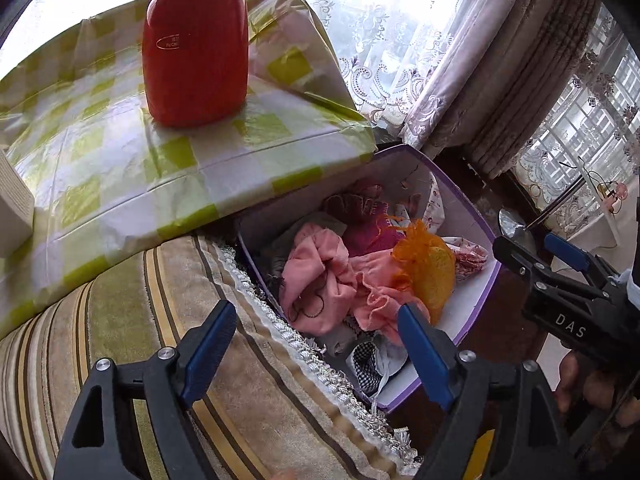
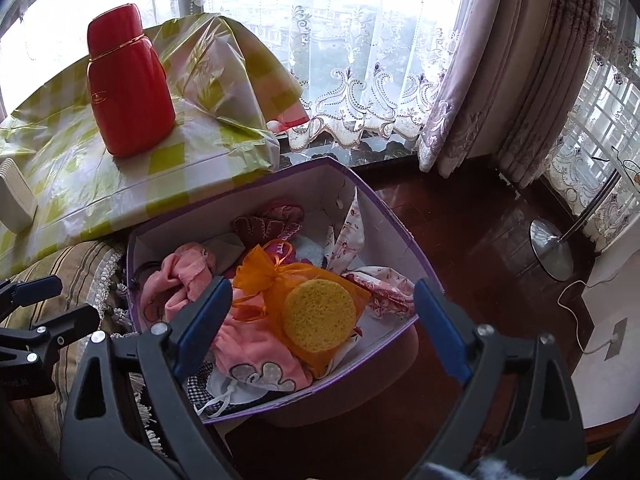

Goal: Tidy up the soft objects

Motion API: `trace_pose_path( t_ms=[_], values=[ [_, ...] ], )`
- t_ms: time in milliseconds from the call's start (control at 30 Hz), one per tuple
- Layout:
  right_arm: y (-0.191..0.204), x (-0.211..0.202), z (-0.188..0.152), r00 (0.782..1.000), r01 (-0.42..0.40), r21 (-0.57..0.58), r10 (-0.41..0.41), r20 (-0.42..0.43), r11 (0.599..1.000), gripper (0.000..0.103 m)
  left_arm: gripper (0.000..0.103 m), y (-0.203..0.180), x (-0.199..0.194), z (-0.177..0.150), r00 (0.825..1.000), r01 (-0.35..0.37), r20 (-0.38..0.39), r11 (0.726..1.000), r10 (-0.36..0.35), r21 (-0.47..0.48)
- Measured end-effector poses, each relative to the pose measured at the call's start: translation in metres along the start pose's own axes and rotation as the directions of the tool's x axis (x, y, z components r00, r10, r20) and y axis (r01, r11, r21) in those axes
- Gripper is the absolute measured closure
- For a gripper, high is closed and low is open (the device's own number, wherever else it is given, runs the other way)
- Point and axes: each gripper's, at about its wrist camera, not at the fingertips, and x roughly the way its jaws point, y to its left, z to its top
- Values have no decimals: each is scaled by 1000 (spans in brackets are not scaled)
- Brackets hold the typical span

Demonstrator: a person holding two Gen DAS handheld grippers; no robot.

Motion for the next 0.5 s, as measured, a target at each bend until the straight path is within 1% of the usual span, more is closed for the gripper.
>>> trace_pose_path(
  t_ms=[100,200,267,500],
  values=[
    [0,-11,-8,1000,19,6,-19,10,1000,10,15,-2,0,-8,1000,-1,-22,1000,1,4],
    [2,-18,-15,999,40,0,-40,16,999,10,11,-1,1,-12,999,24,-27,1000,-24,-7],
    [2,-18,-16,999,40,2,-40,5,999,10,9,0,2,-13,999,39,-27,999,-40,-12],
    [8,-13,-17,1000,22,6,-22,-19,1000,10,8,-2,5,-14,999,39,-33,999,-39,13]
  ],
)
